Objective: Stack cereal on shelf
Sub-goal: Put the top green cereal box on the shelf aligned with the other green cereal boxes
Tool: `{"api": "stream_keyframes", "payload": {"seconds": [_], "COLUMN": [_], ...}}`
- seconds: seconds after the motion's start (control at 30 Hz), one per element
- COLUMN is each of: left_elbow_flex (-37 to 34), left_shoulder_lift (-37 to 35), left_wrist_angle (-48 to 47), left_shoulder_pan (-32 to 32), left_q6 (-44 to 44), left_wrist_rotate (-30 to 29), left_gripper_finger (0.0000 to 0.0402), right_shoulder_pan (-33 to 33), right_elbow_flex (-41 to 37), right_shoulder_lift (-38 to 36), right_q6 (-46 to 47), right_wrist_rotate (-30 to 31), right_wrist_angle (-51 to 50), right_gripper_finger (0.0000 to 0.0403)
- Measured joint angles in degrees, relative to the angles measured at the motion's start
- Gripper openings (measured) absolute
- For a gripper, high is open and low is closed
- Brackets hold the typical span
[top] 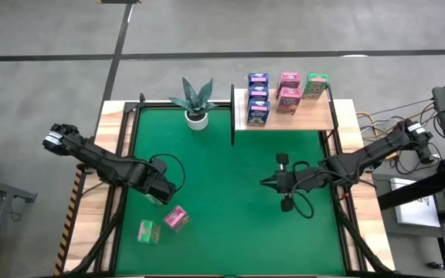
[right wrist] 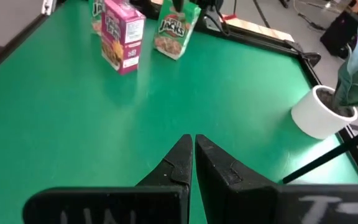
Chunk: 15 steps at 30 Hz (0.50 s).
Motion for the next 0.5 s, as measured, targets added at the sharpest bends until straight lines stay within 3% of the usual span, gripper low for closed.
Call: {"api": "stream_keyframes", "payload": {"seconds": [0.23, 0.5], "left_elbow_flex": [0.0, 1.0], "left_shoulder_lift": [0.0, 0.0], "left_wrist_angle": [-0.3, -2.1], "left_shoulder_pan": [-0.2, -0.3], "left_q6": [0.6, 0.4], "left_wrist_rotate": [-0.8, -1.0], "left_gripper_finger": [0.0269, 0.0276], "right_shoulder_pan": [0.3, 0.3], "right_elbow_flex": [0.0, 0.0], "right_shoulder_lift": [0.1, 0.3], "right_q6": [0.1, 0.1], "right_wrist_rotate": [0.0, 0.0], "right_wrist_angle": [0.1, 0.9], "right_gripper_finger": [0.0009, 0.0009]}}
